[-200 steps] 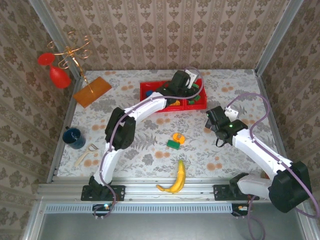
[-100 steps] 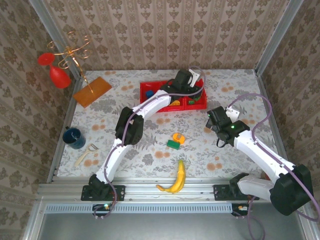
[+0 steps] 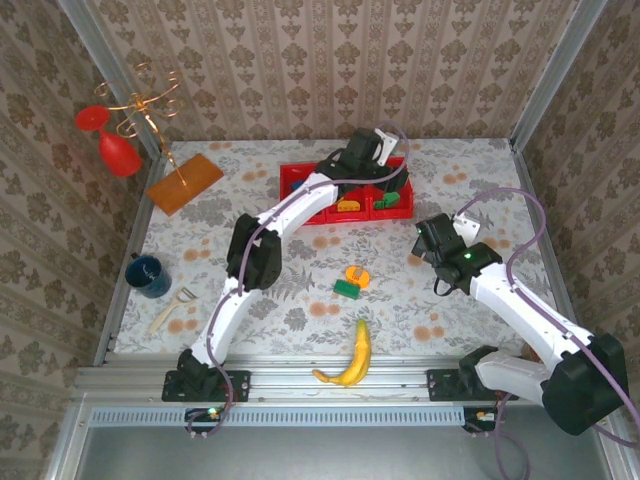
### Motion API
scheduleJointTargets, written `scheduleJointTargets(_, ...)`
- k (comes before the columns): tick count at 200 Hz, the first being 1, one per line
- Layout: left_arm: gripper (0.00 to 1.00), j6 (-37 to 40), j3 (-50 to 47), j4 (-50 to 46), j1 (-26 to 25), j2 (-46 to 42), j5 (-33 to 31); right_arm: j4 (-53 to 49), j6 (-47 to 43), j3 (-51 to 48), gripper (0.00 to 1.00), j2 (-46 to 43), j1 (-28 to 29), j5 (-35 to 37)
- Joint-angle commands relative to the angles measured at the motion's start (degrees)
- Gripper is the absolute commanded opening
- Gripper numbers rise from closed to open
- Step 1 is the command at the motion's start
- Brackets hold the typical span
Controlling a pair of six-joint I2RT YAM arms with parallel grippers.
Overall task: Sort the legos into containers by color
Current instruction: Pick up the lego from the center of the table.
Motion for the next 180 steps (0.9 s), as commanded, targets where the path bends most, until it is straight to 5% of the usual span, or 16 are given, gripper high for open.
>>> scheduleJointTargets(1,0.81,0.67,-5.62,0.27,0.11,-11.28,-2.53,0.62,-1.52,-0.53,1.0,-0.99,0.17,-2.23)
scheduleJointTargets(40,1.0,-1.39,-29.77,9.0,0.89,-29.69,-8.88,-1.35,0.5,1.34,1.0,-0.01,4.16,-3.9)
scheduleJointTargets(94,1.0,-4.74,-62.65,15.74,4.03,-56.17,-17.17,-3.03,7.76,2.72,1.0,3.38,13.38,-4.97)
scheduleJointTargets(180,1.0,-12.98,-89.15,7.85,9.92,-79.96,-22.86,-2.23,16.77,7.42,1.0,15.0,26.92,-7.01)
